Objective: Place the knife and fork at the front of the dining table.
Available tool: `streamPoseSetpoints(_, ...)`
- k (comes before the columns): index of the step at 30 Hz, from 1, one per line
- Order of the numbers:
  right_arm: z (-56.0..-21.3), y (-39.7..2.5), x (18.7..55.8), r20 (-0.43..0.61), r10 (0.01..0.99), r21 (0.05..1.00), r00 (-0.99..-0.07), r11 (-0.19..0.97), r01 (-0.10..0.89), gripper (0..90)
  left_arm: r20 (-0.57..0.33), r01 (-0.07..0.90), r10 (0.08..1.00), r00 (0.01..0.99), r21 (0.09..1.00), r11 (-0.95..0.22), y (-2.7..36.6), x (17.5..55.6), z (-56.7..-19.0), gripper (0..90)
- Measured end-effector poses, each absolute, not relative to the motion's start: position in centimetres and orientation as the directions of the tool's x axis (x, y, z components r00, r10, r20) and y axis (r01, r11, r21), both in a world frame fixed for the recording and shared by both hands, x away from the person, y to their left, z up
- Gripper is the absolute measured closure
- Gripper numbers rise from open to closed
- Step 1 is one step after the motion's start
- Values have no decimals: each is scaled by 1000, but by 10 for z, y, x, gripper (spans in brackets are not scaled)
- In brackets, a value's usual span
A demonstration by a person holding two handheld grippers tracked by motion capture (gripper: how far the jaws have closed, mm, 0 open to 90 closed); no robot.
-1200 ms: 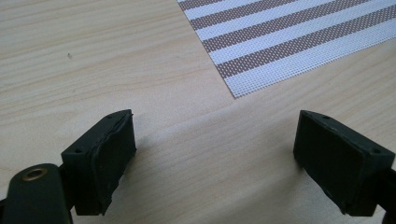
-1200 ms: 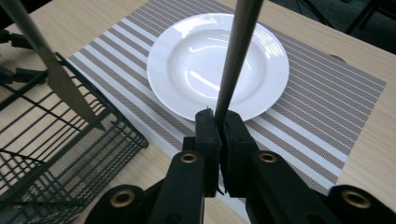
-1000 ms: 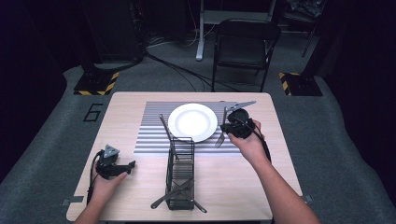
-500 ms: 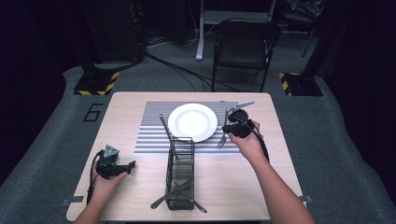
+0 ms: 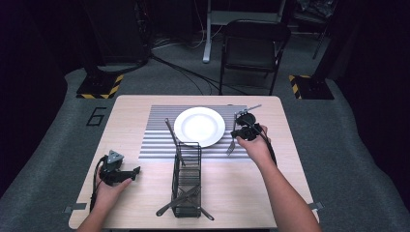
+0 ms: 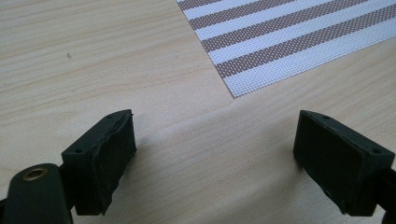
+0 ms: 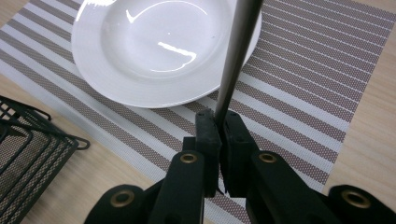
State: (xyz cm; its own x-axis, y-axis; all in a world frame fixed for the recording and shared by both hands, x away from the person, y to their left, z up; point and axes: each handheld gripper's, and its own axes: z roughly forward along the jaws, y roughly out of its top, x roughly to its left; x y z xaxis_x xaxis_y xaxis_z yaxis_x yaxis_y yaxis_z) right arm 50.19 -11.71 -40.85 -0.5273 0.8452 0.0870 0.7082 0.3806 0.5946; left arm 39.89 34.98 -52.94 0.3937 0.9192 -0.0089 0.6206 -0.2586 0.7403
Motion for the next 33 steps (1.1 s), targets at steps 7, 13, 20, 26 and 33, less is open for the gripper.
streamPoseSetpoints(7, -417, -123, 515, 122, 863, 582, -491, 338, 740, 872, -9, 621, 919, 394, 740, -259, 350, 399, -529, 128)
streamPoseSetpoints(13, -424, -124, 523, 130, 876, 586, -465, 310, 748, 866, -9, 621, 919, 394, 740, -259, 350, 399, -529, 128)
streamPoseSetpoints(20, -428, -125, 530, 147, 892, 587, -428, 270, 763, 856, -9, 620, 919, 394, 740, -259, 350, 399, -529, 128)
streamPoseSetpoints(26, -436, -129, 540, 186, 906, 585, -381, 209, 784, 849, -9, 621, 919, 394, 740, -259, 350, 399, -529, 128)
streamPoseSetpoints(33, -445, -130, 550, 239, 914, 575, -327, 139, 806, 855, -9, 621, 919, 394, 740, -259, 350, 399, -529, 128)
